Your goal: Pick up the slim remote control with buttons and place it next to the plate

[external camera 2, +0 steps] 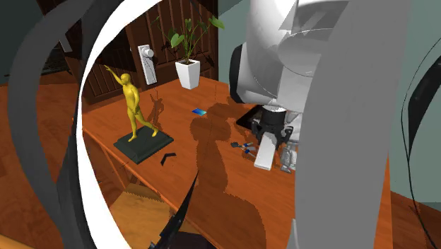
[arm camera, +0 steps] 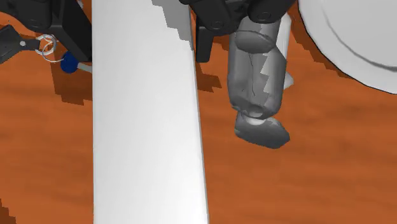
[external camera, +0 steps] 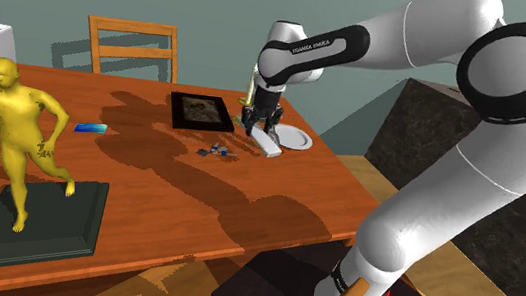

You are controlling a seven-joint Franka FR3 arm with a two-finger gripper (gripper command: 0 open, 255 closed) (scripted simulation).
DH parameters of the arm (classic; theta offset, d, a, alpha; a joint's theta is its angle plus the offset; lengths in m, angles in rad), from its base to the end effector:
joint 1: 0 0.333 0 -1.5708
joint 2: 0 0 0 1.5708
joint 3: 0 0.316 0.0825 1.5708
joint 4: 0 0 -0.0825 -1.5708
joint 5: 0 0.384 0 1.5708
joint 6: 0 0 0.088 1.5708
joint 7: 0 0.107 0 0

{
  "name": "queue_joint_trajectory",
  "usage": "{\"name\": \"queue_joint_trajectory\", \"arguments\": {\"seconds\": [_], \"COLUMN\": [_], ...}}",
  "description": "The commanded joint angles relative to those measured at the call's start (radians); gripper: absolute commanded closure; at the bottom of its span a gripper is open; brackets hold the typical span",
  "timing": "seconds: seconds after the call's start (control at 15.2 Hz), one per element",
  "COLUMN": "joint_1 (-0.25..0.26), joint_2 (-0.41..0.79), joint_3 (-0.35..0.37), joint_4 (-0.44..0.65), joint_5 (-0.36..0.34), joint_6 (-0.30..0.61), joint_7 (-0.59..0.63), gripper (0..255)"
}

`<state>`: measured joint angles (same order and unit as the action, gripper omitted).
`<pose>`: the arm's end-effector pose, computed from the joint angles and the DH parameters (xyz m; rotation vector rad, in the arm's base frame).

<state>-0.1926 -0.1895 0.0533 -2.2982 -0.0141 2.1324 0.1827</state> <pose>0.4794 -0.0673 0.4280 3.0811 -0.4901 0.0372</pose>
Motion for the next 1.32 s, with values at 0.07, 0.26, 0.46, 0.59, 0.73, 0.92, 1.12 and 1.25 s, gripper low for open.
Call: {"name": "queue_joint_trajectory", "arguments": {"seconds": [0.07,0.26,0.46,0.59,0.73,0.92,1.12,1.25], "joint_1": [-0.036,-0.069,-0.103,-0.127,-0.151,-0.187,-0.223,-0.245], "joint_2": [-0.053,-0.095,-0.129,-0.146,-0.16,-0.171,-0.171,-0.166], "joint_3": [-0.05,-0.097,-0.146,-0.18,-0.214,-0.268,-0.322,-0.359], "joint_4": [-0.07,-0.112,-0.143,-0.158,-0.168,-0.174,-0.17,-0.161], "joint_5": [-0.008,-0.022,-0.041,-0.055,-0.07,-0.093,-0.113,-0.125], "joint_6": [0.001,0.002,0.001,0.0,-0.001,-0.002,-0.002,-0.002], "joint_7": [-0.078,-0.148,-0.218,-0.266,-0.315,-0.388,-0.464,-0.515], "gripper": [255,255,255,255,255,255,255,255]}}
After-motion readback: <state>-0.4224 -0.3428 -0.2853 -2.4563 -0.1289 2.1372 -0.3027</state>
